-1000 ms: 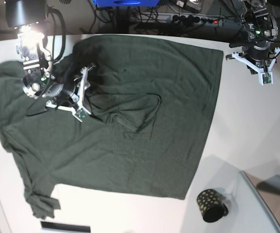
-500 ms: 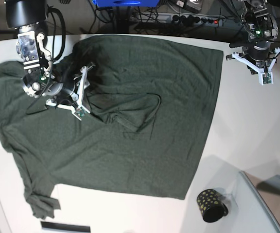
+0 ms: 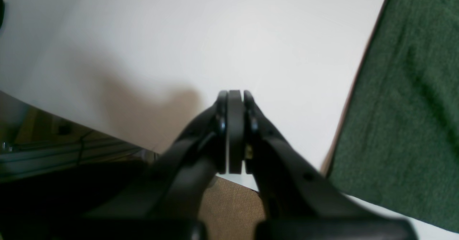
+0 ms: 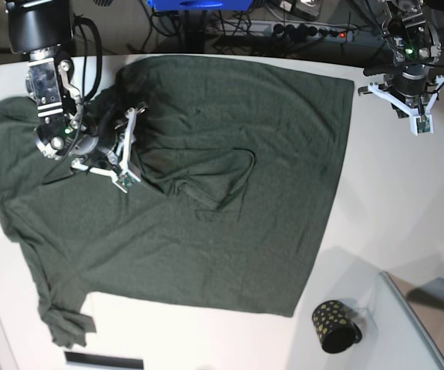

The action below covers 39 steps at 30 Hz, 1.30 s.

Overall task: Layout the t-shirt on the table in an organized manner, then fold the t-shirt properly
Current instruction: 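Drag the grasped fabric with the right gripper toward the shirt sleeve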

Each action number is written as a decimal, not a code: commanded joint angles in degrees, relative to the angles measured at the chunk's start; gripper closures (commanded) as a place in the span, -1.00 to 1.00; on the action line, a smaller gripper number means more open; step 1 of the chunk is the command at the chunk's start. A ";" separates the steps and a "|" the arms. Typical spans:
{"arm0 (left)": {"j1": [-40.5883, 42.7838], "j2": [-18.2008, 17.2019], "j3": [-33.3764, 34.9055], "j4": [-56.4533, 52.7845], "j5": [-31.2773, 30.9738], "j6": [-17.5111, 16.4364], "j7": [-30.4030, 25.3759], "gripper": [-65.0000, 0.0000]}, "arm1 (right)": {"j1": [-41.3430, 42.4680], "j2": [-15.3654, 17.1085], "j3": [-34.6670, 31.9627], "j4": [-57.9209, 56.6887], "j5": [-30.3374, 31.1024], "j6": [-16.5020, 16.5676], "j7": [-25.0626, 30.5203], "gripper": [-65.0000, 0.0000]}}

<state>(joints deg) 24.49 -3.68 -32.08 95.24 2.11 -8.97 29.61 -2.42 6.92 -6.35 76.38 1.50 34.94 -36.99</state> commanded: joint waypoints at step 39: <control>-0.36 -1.02 -0.23 -0.43 -0.04 0.31 -0.99 1.00 | -13.89 0.34 0.24 21.07 0.74 5.06 -5.34 1.00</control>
<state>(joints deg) 24.10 -4.12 -32.05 93.89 2.09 -8.97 29.61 -16.86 6.94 -6.52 96.62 1.78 39.75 -43.51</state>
